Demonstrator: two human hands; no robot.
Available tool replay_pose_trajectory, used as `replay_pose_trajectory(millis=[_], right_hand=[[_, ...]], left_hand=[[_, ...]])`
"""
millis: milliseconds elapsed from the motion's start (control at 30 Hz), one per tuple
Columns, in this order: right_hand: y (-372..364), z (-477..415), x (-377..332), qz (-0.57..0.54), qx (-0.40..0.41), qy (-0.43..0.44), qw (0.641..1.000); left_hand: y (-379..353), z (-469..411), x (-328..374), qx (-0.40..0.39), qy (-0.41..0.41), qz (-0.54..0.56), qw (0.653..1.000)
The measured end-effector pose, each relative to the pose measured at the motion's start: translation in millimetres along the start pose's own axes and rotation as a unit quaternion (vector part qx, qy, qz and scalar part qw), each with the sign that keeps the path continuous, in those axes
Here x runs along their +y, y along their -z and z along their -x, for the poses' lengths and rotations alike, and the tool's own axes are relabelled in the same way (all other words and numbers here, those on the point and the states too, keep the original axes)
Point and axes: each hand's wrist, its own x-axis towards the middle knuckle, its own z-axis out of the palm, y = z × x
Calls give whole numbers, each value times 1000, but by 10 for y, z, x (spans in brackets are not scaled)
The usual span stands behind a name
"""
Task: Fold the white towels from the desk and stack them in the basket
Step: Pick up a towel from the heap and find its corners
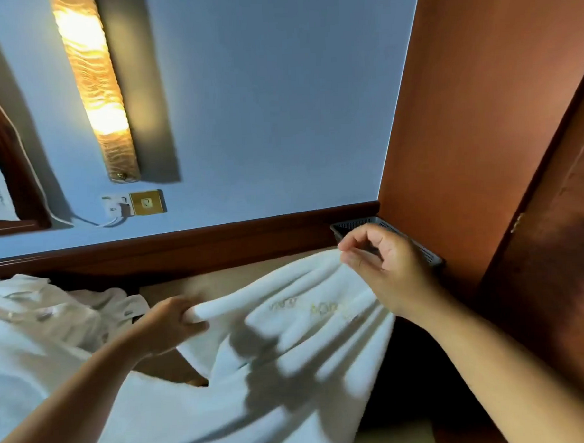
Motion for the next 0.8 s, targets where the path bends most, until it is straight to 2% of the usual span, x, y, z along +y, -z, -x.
replay_pose_trajectory(millis=[133,233,300,367,433,500,567,633,733,800], right_hand=[[447,218,378,45,31,-60,997],[661,439,744,140,-36,-145,979],[647,574,780,167,-114,-183,962],[532,667,675,118,-150,-193,962],[403,713,538,8,-129,-172,977],[407,734,360,-89,-46,-134,986],[496,756,273,-105,35,-97,989],[633,810,236,-98,89,-85,988],[830,874,262,-116,139,-89,980],[954,897,314,-135,152,-107,973]], left_hand=[[10,-15,344,154,3,39,987],[-15,53,950,231,-36,97,967],[-33,177,1497,236,-131,118,956],[-69,320,2066,190,-253,117,941],[-157,409,2478,136,-346,59,926],[-260,462,2744,152,-376,16,914],[-341,450,2817,215,-361,39,907],[-454,413,2756,229,-287,104,924],[-701,360,2566,132,-133,157,970],[-857,396,2480,96,-96,181,974]])
